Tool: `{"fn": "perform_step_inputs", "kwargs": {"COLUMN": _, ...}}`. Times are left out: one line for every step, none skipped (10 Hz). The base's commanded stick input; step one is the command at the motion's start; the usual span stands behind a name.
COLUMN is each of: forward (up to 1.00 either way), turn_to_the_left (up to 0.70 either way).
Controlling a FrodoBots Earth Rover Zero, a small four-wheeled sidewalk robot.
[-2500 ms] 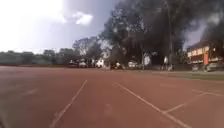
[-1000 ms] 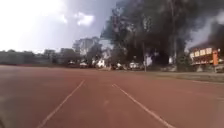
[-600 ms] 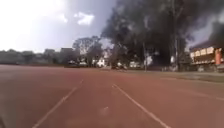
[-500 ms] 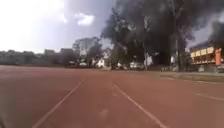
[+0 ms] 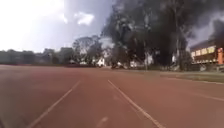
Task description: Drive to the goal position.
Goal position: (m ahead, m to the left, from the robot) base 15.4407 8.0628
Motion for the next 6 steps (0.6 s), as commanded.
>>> {"fn": "perform_step_inputs", "kwargs": {"forward": 0.7, "turn_to_the_left": 0.0}}
{"fn": "perform_step_inputs", "kwargs": {"forward": 0.7, "turn_to_the_left": 0.0}}
{"fn": "perform_step_inputs", "kwargs": {"forward": 0.7, "turn_to_the_left": 0.0}}
{"fn": "perform_step_inputs", "kwargs": {"forward": 0.7, "turn_to_the_left": 0.0}}
{"fn": "perform_step_inputs", "kwargs": {"forward": 0.7, "turn_to_the_left": 0.0}}
{"fn": "perform_step_inputs", "kwargs": {"forward": 0.7, "turn_to_the_left": 0.0}}
